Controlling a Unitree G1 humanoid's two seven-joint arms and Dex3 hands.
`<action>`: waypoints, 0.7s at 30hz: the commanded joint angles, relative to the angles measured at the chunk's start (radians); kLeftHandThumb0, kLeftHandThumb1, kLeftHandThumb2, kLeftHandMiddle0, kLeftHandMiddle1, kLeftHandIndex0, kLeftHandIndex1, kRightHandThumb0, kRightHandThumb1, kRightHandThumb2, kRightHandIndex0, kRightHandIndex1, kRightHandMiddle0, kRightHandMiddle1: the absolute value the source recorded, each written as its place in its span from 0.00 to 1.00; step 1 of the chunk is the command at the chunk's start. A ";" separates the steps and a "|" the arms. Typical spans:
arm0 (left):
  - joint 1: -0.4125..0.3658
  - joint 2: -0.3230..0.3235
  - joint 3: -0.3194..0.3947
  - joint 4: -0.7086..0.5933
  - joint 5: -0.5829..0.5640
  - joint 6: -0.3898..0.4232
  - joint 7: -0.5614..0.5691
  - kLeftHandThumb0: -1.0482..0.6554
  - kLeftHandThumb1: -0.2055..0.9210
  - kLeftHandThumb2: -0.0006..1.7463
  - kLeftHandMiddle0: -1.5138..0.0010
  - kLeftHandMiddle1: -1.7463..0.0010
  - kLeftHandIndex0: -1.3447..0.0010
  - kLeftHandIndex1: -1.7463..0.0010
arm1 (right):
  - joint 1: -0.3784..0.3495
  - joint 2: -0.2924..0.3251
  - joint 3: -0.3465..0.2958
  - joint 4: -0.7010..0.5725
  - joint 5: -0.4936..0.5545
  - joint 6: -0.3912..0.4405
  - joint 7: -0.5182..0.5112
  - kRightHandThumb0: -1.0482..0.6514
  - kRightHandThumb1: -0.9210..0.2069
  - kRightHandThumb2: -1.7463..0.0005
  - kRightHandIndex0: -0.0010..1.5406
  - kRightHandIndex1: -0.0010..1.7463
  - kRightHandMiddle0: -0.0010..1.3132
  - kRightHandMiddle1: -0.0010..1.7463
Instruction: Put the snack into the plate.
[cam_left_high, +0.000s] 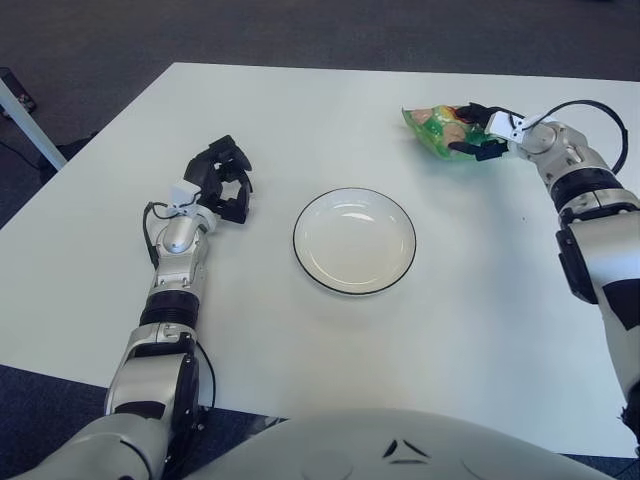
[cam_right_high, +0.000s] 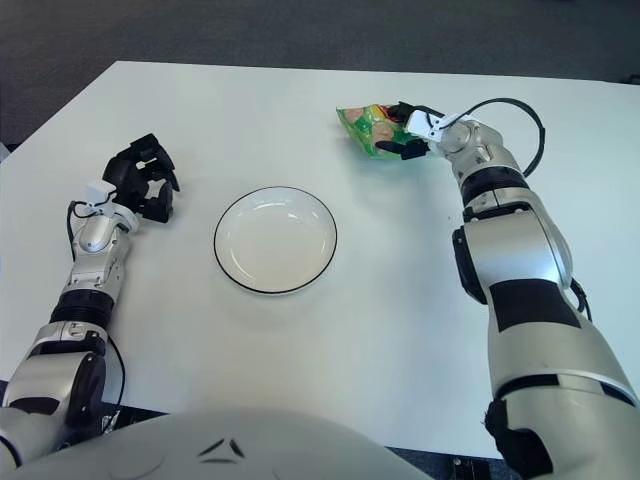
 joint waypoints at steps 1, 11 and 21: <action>0.145 -0.061 -0.022 0.065 0.016 0.011 0.008 0.61 0.12 1.00 0.42 0.00 0.48 0.00 | 0.057 0.026 -0.009 0.016 0.016 0.024 0.035 0.04 0.00 0.62 0.01 0.00 0.00 0.18; 0.144 -0.063 -0.021 0.060 0.011 0.016 0.002 0.61 0.13 1.00 0.42 0.00 0.48 0.00 | 0.062 0.041 -0.051 0.013 0.070 0.041 0.096 0.08 0.00 0.64 0.01 0.00 0.00 0.18; 0.140 -0.064 -0.023 0.067 0.012 0.009 -0.002 0.61 0.12 1.00 0.42 0.00 0.48 0.00 | 0.067 0.039 -0.013 0.002 0.036 0.001 0.038 0.14 0.01 0.70 0.06 0.17 0.00 0.55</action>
